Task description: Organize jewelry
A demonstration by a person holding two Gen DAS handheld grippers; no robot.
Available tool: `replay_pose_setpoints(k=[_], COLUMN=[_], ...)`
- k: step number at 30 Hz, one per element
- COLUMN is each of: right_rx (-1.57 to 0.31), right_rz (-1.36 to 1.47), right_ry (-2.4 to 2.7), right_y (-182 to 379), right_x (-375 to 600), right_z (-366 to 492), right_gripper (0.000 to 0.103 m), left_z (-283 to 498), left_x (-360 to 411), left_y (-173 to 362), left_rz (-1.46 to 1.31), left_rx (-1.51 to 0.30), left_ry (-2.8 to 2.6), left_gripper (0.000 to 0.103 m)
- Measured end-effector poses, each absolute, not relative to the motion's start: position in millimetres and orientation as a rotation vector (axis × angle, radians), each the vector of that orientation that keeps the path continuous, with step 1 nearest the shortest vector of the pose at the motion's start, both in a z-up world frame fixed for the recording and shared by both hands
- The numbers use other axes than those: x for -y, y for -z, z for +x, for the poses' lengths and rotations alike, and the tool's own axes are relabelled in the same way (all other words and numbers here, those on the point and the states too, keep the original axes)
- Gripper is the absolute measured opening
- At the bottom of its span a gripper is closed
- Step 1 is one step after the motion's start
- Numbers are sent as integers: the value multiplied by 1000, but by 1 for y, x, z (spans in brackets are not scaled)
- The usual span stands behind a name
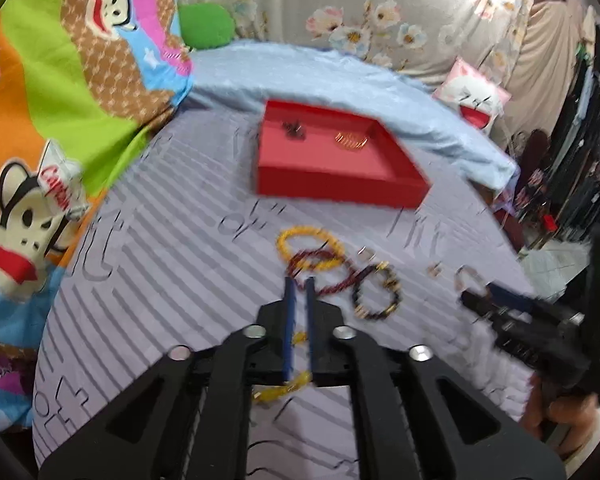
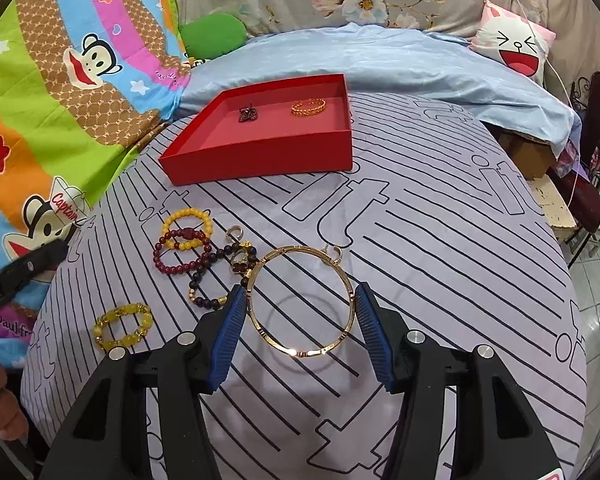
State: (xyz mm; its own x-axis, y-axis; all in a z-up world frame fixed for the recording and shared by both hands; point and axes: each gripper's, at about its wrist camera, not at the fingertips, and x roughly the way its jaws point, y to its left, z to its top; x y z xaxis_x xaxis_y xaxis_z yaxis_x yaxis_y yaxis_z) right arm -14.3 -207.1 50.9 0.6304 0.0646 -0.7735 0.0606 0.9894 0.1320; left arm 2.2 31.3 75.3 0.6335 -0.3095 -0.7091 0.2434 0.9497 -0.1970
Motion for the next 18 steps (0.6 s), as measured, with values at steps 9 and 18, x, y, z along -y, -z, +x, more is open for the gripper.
replay_pose_setpoints(k=[9, 18], right_rx=[-911, -913], right_rz=[143, 130], right_ry=[-13, -21], right_y=[-46, -47], right_x=[200, 195], right_z=[-14, -14], right_gripper=[54, 54], left_z=[-5, 10], left_x=[-28, -33], left_y=[-17, -11], left_rz=[-29, -21], left_rx=[-938, -918], left_ry=[312, 272], left_gripper=[29, 29])
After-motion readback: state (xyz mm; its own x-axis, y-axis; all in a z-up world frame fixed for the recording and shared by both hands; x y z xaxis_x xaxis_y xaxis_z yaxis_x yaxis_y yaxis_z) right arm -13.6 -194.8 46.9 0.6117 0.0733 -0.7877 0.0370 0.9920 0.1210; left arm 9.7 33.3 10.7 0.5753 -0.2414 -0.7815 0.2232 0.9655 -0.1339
